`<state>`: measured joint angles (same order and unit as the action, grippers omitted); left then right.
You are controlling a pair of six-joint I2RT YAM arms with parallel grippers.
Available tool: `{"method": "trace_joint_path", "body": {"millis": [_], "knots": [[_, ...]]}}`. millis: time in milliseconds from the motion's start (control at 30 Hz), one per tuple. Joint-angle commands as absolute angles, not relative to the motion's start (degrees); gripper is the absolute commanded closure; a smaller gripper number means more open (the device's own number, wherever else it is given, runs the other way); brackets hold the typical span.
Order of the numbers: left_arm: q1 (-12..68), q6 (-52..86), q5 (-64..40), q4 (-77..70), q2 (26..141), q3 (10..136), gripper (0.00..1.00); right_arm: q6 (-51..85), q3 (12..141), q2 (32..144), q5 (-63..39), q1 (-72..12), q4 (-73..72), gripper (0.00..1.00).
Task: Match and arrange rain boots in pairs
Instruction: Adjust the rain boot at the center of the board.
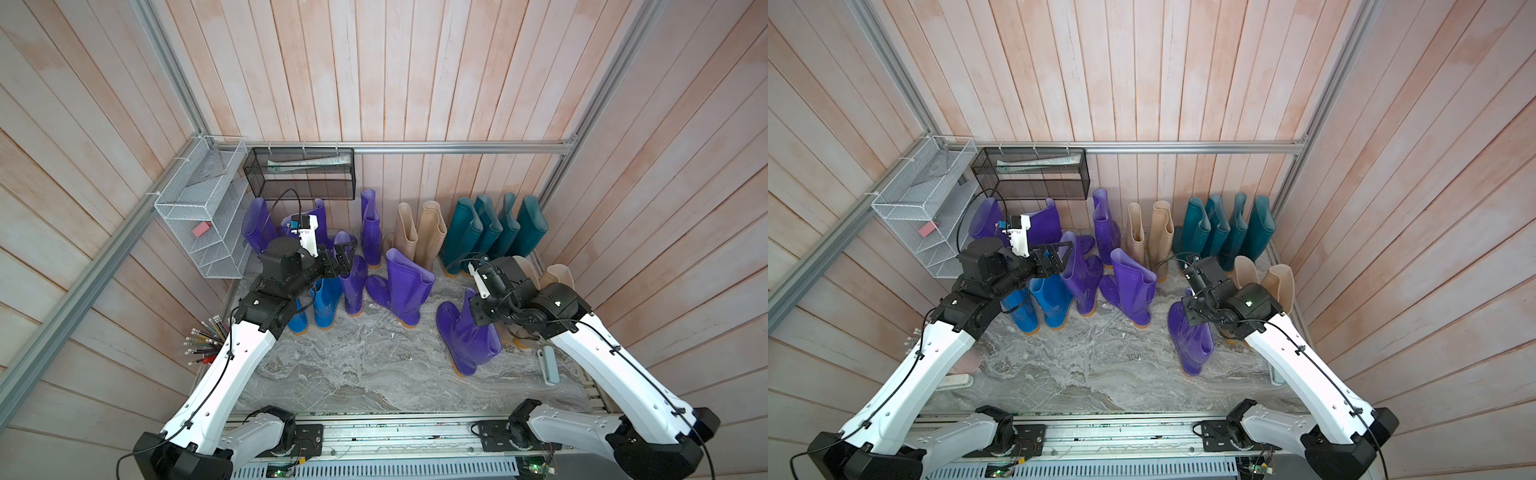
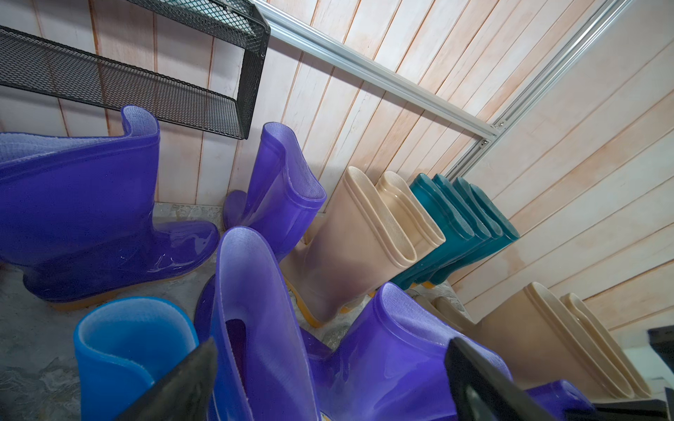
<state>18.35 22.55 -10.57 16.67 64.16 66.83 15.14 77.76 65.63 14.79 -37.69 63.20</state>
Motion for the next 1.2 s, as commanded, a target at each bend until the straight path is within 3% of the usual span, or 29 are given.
{"method": "trace_joint_path", "body": {"millis": [0,800,833,967,1167], "knots": [[18.0,22.7,-11.4,15.4,63.9,66.1,0.00,13.4,80.0,66.1,12.6,-37.3,56.5,1.00],[16.4,22.6,-11.1,15.6,63.7,66.2,0.00,20.5,83.2,72.5,-7.0,-40.3,50.6,1.00],[16.4,22.6,-11.1,15.5,63.8,66.1,0.00,20.0,83.1,72.5,-6.4,-40.3,51.0,0.96],[16.3,22.6,-11.4,15.5,63.8,66.2,0.00,18.0,83.5,72.6,-3.0,-40.4,54.0,0.62],[15.9,22.8,-11.7,15.4,63.9,66.2,0.00,13.5,91.1,72.9,3.7,-40.4,54.6,0.39]]}}
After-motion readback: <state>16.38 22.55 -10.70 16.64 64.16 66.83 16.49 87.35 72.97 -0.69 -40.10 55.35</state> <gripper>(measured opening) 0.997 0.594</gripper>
